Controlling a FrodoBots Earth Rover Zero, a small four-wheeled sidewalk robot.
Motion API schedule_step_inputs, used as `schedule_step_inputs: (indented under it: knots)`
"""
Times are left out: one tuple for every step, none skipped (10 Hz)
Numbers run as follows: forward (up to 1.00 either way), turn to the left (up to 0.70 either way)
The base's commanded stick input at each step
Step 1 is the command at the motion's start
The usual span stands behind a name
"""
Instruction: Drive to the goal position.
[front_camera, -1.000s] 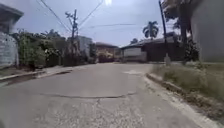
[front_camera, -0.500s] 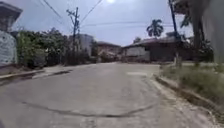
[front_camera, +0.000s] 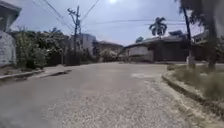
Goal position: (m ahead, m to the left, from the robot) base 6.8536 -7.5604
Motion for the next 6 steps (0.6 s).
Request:
schedule_step_inputs:
  knots:
    - [1.0, 0.06]
    - [1.0, 0.06]
    - [1.0, 0.06]
    - [1.0, 0.06]
    - [1.0, 0.06]
    - [1.0, 0.06]
